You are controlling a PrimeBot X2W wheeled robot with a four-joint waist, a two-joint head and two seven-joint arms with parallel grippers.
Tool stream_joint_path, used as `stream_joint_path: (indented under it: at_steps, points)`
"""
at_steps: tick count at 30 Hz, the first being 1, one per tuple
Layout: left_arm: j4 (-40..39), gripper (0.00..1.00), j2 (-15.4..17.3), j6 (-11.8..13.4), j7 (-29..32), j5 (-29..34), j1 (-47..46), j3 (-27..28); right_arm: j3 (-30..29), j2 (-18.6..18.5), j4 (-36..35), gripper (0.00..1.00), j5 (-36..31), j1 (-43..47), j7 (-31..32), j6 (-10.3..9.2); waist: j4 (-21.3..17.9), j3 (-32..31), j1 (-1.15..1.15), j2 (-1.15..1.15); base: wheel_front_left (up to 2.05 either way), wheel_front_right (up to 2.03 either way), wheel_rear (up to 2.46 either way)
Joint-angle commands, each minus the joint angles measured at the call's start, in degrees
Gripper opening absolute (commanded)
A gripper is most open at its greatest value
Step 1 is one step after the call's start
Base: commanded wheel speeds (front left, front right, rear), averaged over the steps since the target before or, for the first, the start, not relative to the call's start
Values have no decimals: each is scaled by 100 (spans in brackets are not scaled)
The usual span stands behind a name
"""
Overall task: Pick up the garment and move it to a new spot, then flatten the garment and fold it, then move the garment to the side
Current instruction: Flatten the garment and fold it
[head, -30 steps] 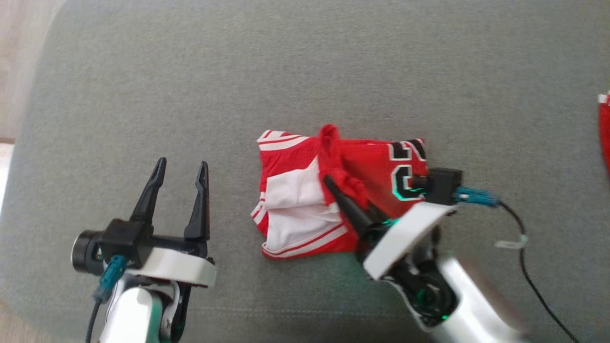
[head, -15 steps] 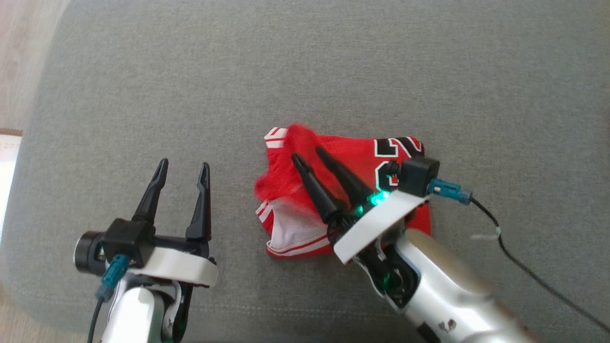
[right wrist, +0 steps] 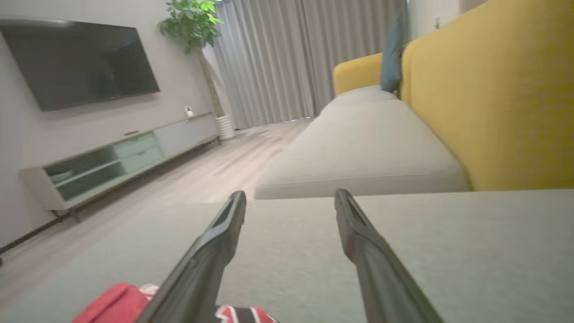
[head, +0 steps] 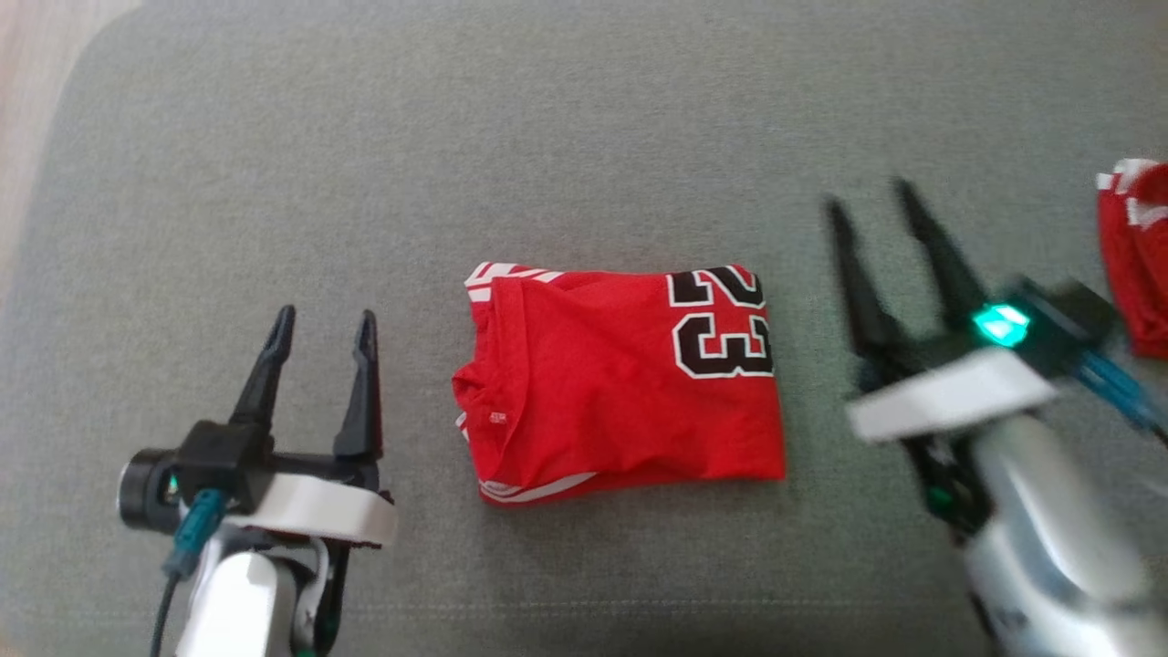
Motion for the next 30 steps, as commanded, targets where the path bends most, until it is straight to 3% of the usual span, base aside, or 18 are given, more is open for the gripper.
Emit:
stream_joint_path:
  at_steps: [1,4,10,19,30]
  points:
    - [-209,100,128,58,-30,-24,-50,243,-280,-45,-377,100,-233,301,43,-4,-59,-62,0,0,0,0,0]
    - [-188,100,170,80,-27,-32,-26,266,-1002,-98,-815,100,-596,885,272,-4,-102,-142,0,0,0,0,0]
    - [-173,100,233,134,12,-42,92,299,-1585,61,-1570,100,-994,1624,676,-4,-200,-346,0,0,0,0,0]
    - [-134,100,315,194,138,-30,516,239,-1754,313,-2251,100,-1330,2353,1256,-4,-302,-857,0,0,0,0,0]
    - [-275,100,367,300,309,-29,890,180,-1868,448,-2524,100,-1371,2896,1549,-4,-312,-1246,0,0,0,0,0]
